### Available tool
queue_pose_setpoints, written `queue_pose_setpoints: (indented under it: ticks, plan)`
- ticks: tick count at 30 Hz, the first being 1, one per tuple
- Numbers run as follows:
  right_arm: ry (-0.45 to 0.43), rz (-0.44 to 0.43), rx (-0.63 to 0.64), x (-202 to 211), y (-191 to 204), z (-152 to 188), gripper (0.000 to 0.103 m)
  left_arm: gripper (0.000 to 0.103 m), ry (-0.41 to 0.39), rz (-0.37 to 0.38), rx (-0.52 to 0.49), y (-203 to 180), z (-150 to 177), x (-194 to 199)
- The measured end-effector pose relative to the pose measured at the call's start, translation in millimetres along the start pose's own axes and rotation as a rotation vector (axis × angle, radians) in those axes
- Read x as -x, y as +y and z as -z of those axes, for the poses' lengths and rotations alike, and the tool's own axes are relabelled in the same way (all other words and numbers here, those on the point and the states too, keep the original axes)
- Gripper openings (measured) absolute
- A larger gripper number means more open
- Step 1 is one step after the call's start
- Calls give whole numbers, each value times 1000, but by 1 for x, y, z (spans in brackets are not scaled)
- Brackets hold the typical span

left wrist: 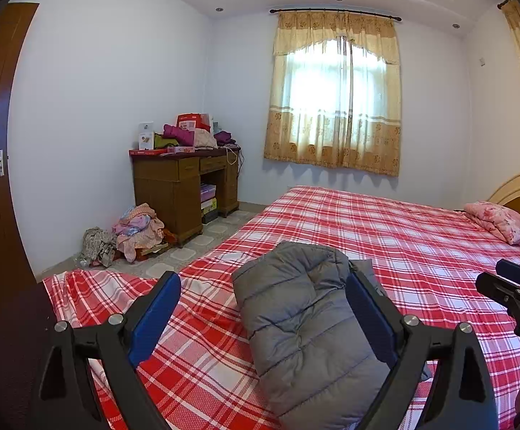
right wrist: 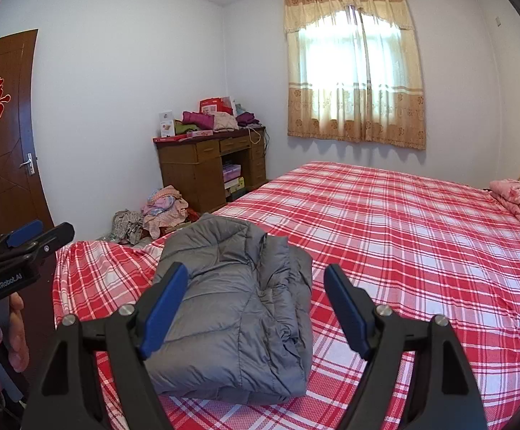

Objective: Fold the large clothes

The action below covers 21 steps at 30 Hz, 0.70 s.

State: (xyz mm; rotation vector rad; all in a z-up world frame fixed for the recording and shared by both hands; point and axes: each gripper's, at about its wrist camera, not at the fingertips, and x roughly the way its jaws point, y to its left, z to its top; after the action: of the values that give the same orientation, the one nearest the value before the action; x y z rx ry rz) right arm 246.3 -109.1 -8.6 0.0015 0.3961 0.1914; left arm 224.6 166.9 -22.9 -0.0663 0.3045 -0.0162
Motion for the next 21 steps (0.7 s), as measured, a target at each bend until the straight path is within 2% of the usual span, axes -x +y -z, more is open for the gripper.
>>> queue_pose_setpoints:
  ticks: [21]
  plan:
    - [1, -12, -8, 2, 2, 5, 81, 94, 12, -5, 7, 2, 3, -4]
